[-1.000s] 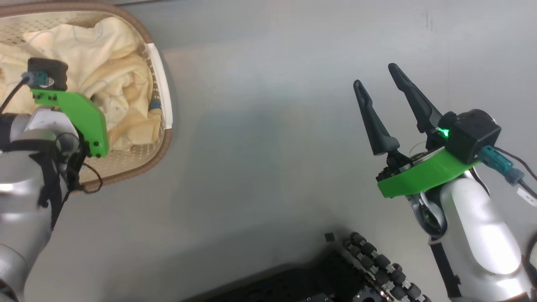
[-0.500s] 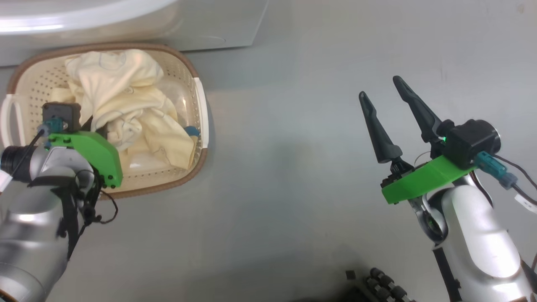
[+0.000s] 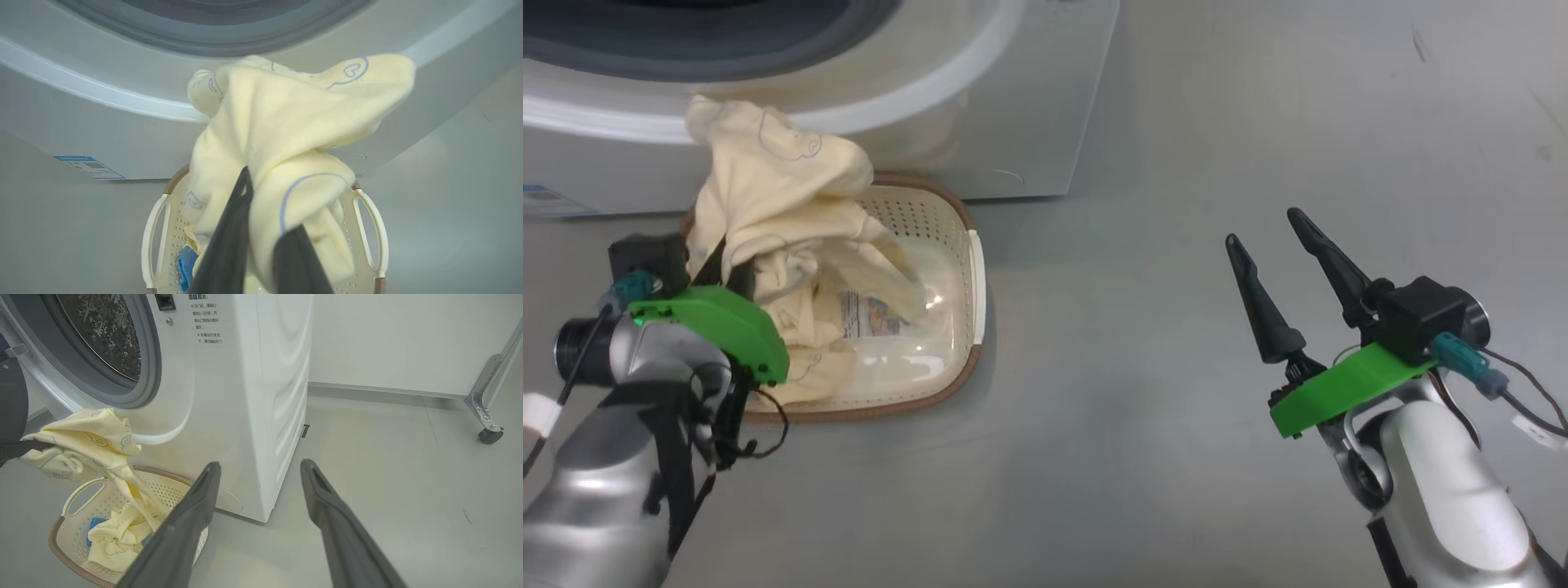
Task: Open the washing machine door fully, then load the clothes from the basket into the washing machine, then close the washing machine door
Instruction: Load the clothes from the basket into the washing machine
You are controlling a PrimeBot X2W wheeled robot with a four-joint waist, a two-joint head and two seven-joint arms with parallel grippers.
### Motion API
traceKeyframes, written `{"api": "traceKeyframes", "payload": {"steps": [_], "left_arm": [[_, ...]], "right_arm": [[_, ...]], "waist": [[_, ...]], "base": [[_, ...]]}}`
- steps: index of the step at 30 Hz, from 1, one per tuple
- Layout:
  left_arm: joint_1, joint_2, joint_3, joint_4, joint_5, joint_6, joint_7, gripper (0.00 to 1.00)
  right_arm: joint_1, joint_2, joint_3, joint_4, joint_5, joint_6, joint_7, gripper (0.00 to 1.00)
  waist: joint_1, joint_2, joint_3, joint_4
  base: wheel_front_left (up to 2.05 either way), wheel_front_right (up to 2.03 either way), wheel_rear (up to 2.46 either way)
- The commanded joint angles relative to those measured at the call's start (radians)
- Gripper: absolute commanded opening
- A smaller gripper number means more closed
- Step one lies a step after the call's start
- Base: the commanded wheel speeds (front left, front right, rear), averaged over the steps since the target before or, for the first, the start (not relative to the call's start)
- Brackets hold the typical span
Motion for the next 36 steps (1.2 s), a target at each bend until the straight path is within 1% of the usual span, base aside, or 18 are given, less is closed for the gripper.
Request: {"api": "traceKeyframes", "payload": {"steps": [1, 4, 7, 13, 20, 25, 36], "left_arm": [[0.012, 0.052, 0.045, -0.025, 0.014, 0.01, -0.014, 0.0], [0.087, 0.064, 0.129, -0.126, 0.071, 0.044, -0.014, 0.0], [0.171, 0.069, 0.213, -0.214, 0.118, 0.063, -0.014, 0.0], [0.322, 0.057, 0.346, -0.341, 0.197, 0.078, -0.014, 0.0], [0.442, 0.029, 0.458, -0.43, 0.258, 0.078, -0.014, 0.0], [0.5, 0.005, 0.507, -0.464, 0.292, 0.07, -0.014, 0.0], [0.556, -0.037, 0.6, -0.549, 0.363, 0.046, -0.014, 0.0]], "right_arm": [[0.011, -0.002, 0.014, -0.026, -0.008, -0.003, -0.007, 1.0], [0.023, -0.002, 0.011, -0.02, -0.009, -0.003, -0.007, 1.0], [0.038, -0.002, 0.005, -0.014, -0.009, -0.003, -0.007, 1.0], [0.07, -0.002, -0.004, 0.0, -0.006, -0.003, -0.007, 1.0], [0.104, -0.002, -0.011, 0.013, -0.001, -0.003, -0.007, 1.0], [0.116, -0.002, -0.008, 0.02, 0.007, -0.003, -0.007, 1.0], [0.131, -0.002, -0.004, 0.026, 0.02, -0.003, -0.007, 1.0]], "waist": [[0.0001, -0.0001, -0.031, 0.02], [0.0001, -0.0001, -0.066, 0.03], [0.0001, -0.0001, -0.101, 0.036], [0.0001, -0.0001, -0.172, 0.047], [0.0001, -0.0001, -0.237, 0.061], [0.0001, -0.0001, -0.271, 0.067], [0.0001, -0.0001, -0.276, 0.066]], "base": [[0.0, 0.0, 0.0], [0.0, 0.0, 0.0], [0.0, 0.0, 0.0], [0.0, 0.0, 0.0], [0.0, 0.0, 0.0], [0.0, 0.0, 0.0], [0.0, 0.0, 0.0]]}}
